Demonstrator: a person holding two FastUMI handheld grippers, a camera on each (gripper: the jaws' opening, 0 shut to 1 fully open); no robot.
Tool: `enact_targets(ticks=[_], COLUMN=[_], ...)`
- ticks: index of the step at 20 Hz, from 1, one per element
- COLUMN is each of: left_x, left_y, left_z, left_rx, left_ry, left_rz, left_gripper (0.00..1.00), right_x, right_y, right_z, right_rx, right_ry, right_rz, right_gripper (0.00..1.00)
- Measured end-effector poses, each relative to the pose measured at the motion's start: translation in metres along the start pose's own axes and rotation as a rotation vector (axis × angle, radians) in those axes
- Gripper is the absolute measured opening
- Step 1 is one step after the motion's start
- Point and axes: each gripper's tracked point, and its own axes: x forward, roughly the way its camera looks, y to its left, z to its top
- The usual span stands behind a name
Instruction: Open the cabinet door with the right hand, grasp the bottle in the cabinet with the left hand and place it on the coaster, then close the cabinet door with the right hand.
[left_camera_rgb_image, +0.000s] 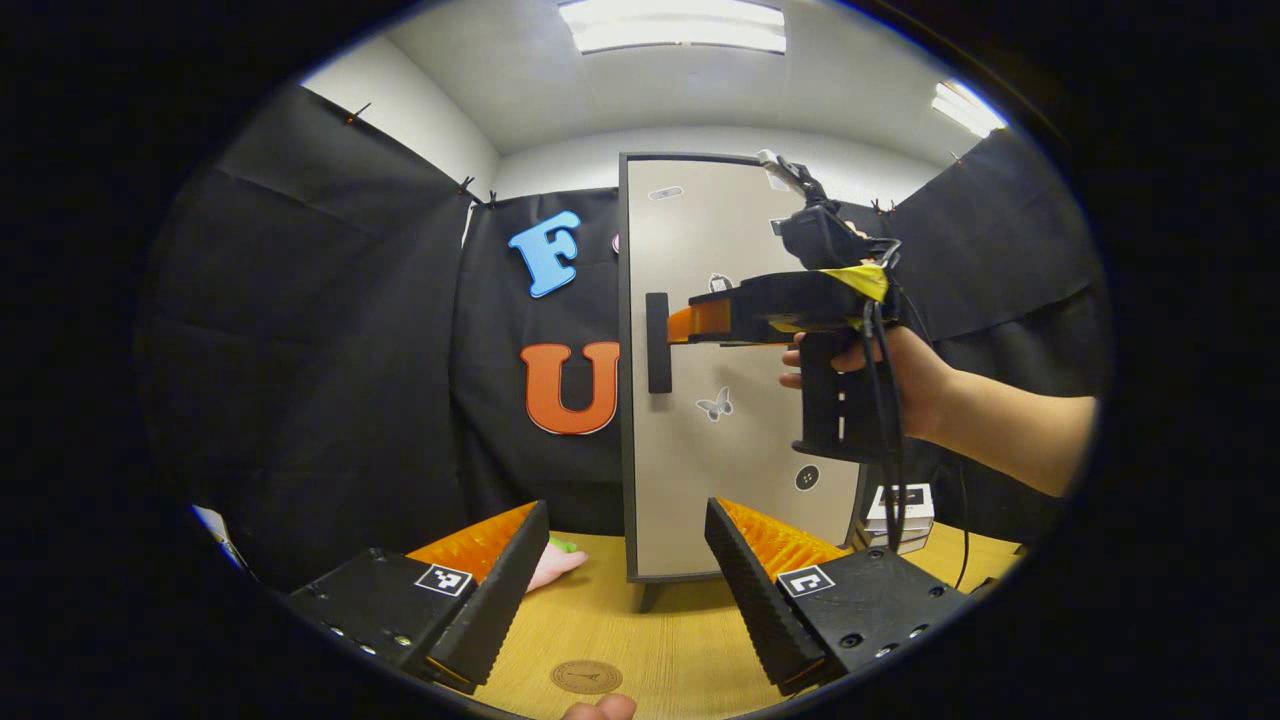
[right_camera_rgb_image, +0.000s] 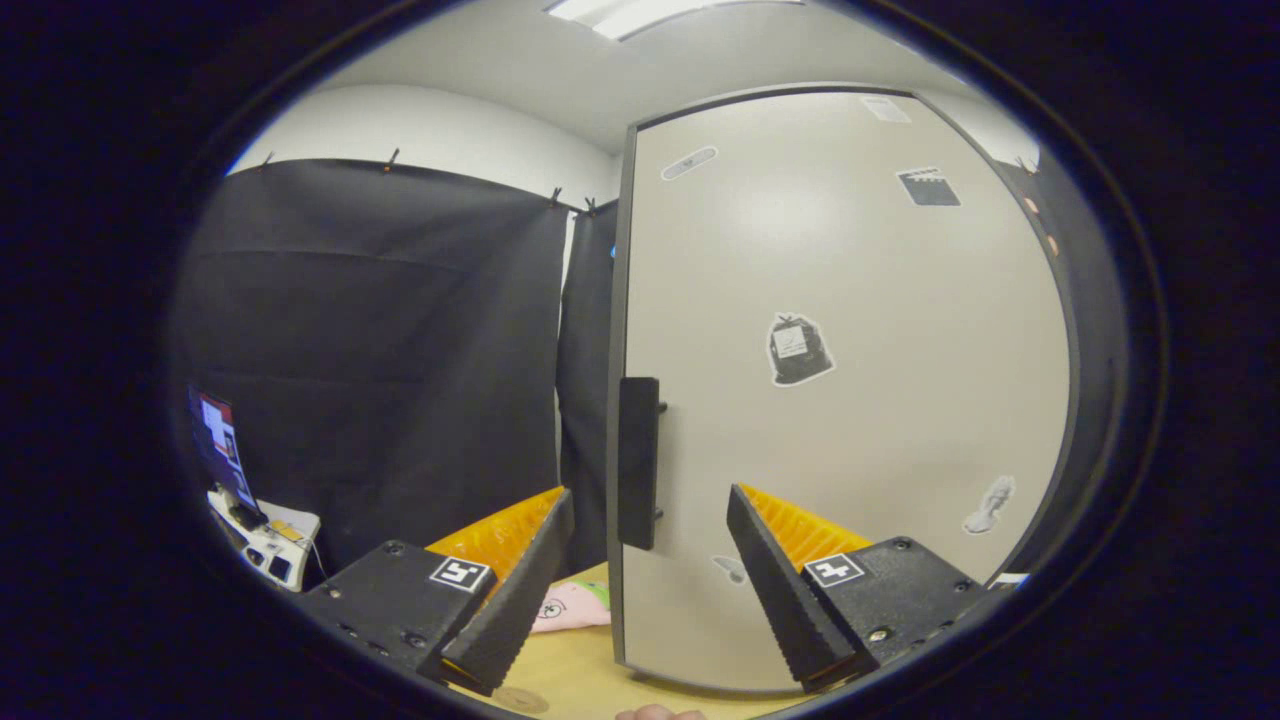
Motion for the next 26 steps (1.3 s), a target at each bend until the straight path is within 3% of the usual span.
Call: enact_targets(ticks=[4, 5, 12, 20, 22, 26], left_x=[0.001, 0.001, -0.001, -0.001, -0.001, -0.005], left_y=[0.002, 0.003, 0.011, 0.033, 0.039, 0.046], left_z=[0.002, 0.003, -0.001, -0.006, -0.007, -0.006], left_rx=[-0.002, -0.003, -0.016, -0.041, -0.045, -0.050], left_ry=[-0.006, -0.010, -0.001, 0.004, 0.004, 0.002], left_rz=[0.001, 0.003, 0.022, 0.060, 0.069, 0.082], left_gripper=[0.95, 0.95, 0.95, 0.95, 0.95, 0.95], right_x=[0.036, 0.043, 0.066, 0.072, 0.072, 0.072], right_y=[0.007, 0.008, 0.014, 0.000, -0.003, -0.008], right_z=[-0.008, -0.010, -0.007, -0.011, -0.011, -0.013], right_rx=[0.026, 0.032, 0.062, 0.008, 0.029, -0.032], right_ry=[0.050, 0.060, 0.051, 0.044, 0.035, 0.034], right_rz=[0.013, 0.012, 0.000, -0.114, -0.123, -0.160], right_gripper=[0.99, 0.95, 0.94, 0.60, 0.32, 0.25])
